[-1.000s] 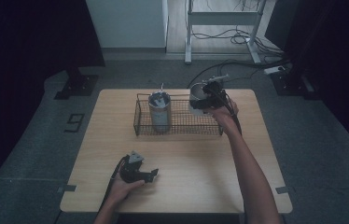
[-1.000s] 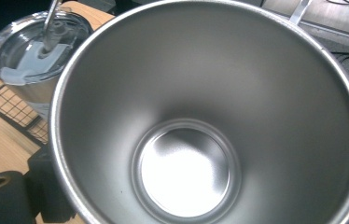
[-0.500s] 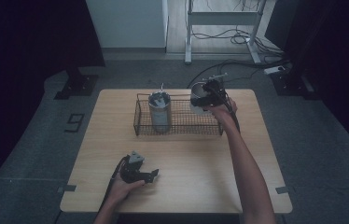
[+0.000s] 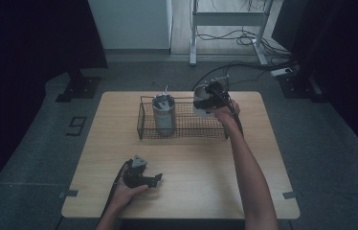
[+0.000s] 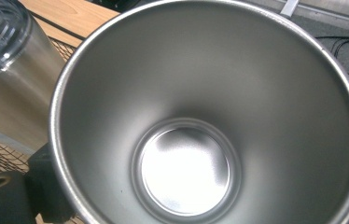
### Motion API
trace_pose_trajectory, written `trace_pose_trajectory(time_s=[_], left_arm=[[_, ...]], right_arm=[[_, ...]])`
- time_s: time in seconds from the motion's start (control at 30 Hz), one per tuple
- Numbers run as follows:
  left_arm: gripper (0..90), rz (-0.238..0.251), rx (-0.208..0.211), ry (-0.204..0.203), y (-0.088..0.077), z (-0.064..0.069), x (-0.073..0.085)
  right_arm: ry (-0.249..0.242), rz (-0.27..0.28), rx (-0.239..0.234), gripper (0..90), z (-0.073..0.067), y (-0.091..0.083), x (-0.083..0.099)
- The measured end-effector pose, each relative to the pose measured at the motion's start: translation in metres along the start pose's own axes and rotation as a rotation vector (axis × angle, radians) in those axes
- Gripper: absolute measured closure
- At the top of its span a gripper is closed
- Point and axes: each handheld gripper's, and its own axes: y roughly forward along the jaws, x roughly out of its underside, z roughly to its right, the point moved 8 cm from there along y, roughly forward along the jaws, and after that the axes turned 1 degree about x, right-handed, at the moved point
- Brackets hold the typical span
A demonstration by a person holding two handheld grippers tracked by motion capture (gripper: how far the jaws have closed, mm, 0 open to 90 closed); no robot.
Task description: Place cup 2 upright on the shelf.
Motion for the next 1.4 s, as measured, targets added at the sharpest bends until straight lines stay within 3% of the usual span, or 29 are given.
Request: trace_pose_trajectory(time_s=[0.83, 1.4], left_arm=[[14.7, 0.000, -0.005, 0.008, 0.000, 0.000, 0.001], [14.9, 0.003, -0.004, 0.012, 0.000, 0.000, 0.001]], right_arm=[[0.020, -0.046, -0.003, 7.7, 0.009, 0.026, 0.024], [-0.014, -0.082, 0.022, 7.7, 0.013, 0.039, 0.036]])
